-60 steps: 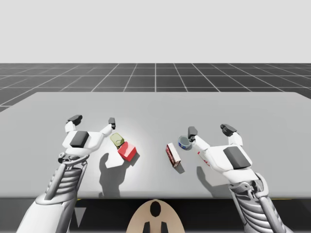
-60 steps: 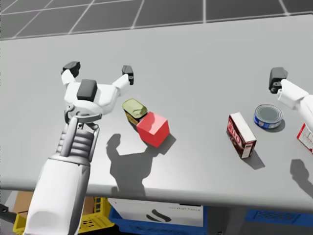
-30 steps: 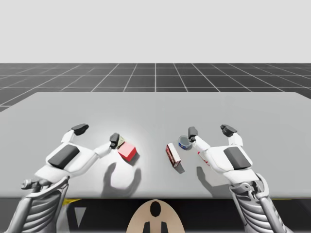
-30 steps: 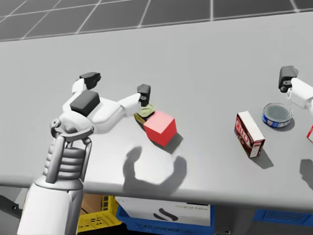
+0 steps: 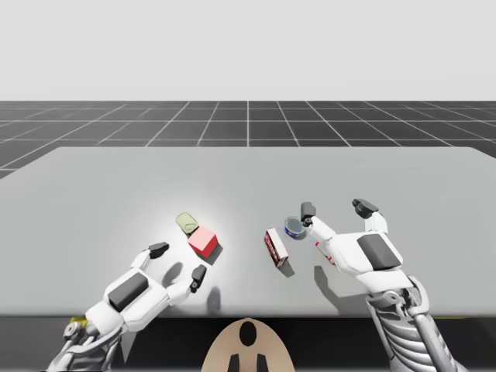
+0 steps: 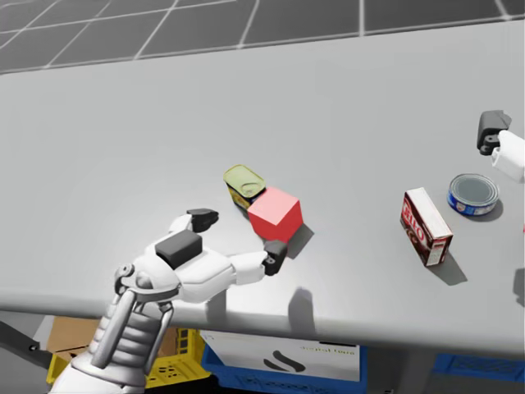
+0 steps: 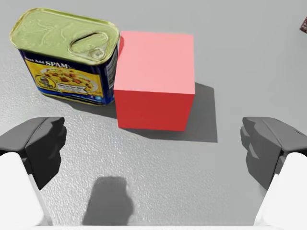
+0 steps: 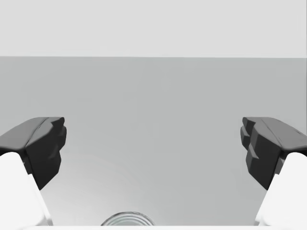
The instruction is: Find the red cube and pick it up.
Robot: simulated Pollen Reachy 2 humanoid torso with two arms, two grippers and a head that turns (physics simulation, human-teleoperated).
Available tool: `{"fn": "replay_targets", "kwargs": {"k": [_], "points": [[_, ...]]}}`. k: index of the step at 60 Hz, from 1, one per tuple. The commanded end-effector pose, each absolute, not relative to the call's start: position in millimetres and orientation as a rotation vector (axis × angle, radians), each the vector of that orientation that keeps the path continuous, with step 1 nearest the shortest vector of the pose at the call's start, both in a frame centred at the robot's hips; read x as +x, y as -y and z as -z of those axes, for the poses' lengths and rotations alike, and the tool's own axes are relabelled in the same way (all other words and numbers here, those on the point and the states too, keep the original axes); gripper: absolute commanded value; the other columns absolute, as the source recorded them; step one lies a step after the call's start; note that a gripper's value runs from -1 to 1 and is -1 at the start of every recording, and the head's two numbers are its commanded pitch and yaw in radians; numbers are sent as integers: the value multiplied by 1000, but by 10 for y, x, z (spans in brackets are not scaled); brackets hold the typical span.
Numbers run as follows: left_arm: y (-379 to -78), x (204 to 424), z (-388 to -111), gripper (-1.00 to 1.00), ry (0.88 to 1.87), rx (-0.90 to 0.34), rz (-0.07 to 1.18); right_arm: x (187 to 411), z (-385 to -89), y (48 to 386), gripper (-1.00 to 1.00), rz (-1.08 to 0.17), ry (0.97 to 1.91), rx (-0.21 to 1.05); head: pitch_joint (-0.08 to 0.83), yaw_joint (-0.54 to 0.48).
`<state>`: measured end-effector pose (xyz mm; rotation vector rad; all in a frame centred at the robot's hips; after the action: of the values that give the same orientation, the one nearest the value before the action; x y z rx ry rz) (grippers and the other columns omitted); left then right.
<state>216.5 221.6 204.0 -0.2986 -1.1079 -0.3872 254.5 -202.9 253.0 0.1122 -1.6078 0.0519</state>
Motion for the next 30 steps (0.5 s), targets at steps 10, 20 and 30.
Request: {"fn": "replay_targets", "kwargs": {"k": [10,20,30], "points": [[-1934,2530,-1776,-1000,1076,-328,357,2548,-2525,2010,-1000,-33,1607,129,684,254],[-1812,2705,-1726,-1000,1063,-313,332,2551,-2527,2018,-1000,-33,1608,130,685,252],[-1698,2824,-1674,-1000,1048,-303,312,2551,-2525,2021,-1000,-32,1608,130,687,248]]}}
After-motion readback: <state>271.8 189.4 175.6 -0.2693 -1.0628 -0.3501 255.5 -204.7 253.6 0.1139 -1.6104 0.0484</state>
